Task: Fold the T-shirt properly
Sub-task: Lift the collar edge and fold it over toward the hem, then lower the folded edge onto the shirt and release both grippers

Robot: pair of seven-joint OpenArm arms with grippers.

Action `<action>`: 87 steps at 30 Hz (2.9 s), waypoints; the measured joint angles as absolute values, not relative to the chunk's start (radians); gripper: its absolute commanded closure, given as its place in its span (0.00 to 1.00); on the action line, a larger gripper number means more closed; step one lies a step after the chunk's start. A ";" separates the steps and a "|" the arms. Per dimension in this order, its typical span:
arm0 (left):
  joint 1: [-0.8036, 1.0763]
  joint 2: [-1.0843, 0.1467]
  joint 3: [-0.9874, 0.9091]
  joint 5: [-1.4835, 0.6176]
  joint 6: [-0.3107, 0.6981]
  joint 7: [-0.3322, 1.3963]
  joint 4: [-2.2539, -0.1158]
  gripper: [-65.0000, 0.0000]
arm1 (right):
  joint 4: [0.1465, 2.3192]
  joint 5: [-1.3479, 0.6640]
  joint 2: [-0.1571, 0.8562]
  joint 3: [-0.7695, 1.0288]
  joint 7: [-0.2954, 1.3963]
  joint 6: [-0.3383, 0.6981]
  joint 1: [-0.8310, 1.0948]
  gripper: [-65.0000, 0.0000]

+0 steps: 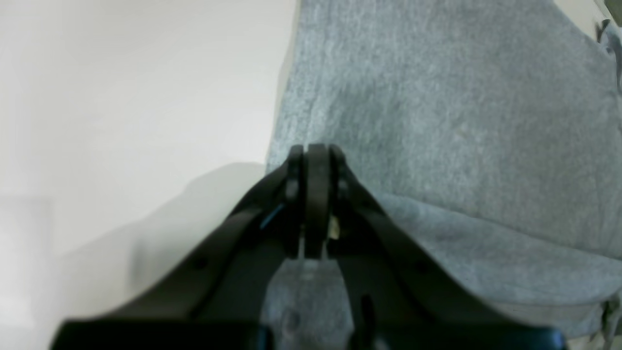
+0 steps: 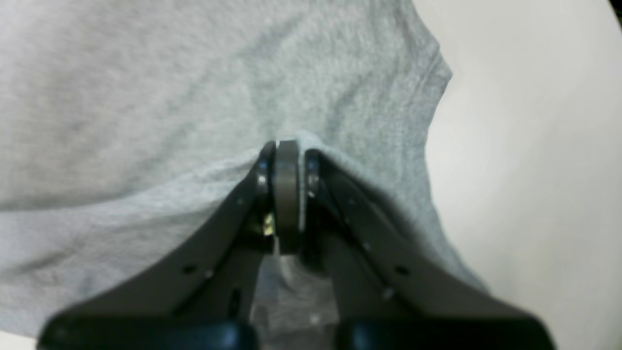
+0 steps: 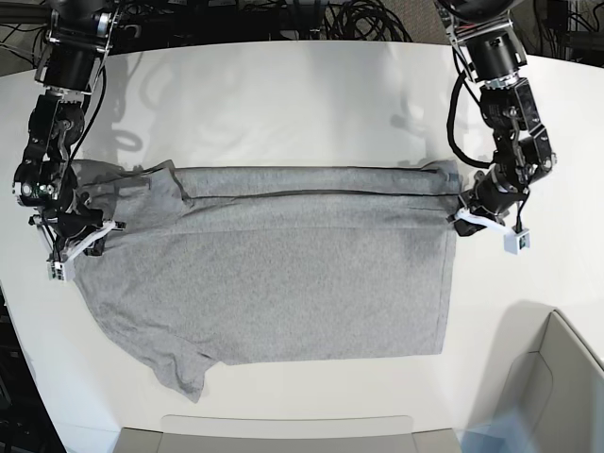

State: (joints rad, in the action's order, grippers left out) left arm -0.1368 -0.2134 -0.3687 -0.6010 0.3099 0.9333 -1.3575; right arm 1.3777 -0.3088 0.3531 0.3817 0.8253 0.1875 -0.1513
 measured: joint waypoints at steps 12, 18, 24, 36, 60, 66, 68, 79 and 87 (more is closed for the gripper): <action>-0.223 -0.241 -0.366 -0.601 0.310 0.929 -1.250 1.00 | 1.180 -0.308 0.359 0.302 0.752 0.187 -0.308 1.00; -0.249 -0.249 -0.366 -0.602 0.278 0.930 -1.215 0.92 | 1.119 -0.308 0.368 0.209 0.679 0.184 -0.329 0.90; -0.236 -0.249 -0.366 -0.601 -0.016 0.936 -1.282 0.83 | 1.127 -0.310 0.383 0.187 0.679 0.184 -0.325 0.62; -0.159 -0.249 -0.373 -0.612 -0.040 1.104 -1.604 0.83 | 1.424 -0.453 0.435 0.417 0.789 0.176 -0.146 0.62; -0.031 -0.185 -0.366 -0.606 0.203 1.130 -1.738 0.83 | 1.328 -0.468 0.404 0.750 0.827 0.187 0.029 0.62; -0.036 -0.165 -0.378 -0.601 0.199 1.126 -1.738 0.83 | 1.225 -0.465 0.436 0.684 0.823 0.187 -0.004 0.62; -0.036 -0.163 -0.377 -0.602 0.199 1.126 -1.738 0.83 | 1.206 -0.468 0.438 0.642 0.781 0.187 -0.012 0.62; -0.063 -0.208 -0.368 -0.619 0.196 1.137 -1.539 0.75 | 1.111 -0.474 0.442 0.577 0.734 0.188 -0.036 0.62; -0.100 -0.295 -0.370 -0.658 0.204 1.098 -1.383 0.75 | 1.110 -0.475 0.447 0.575 0.736 0.188 -0.036 0.62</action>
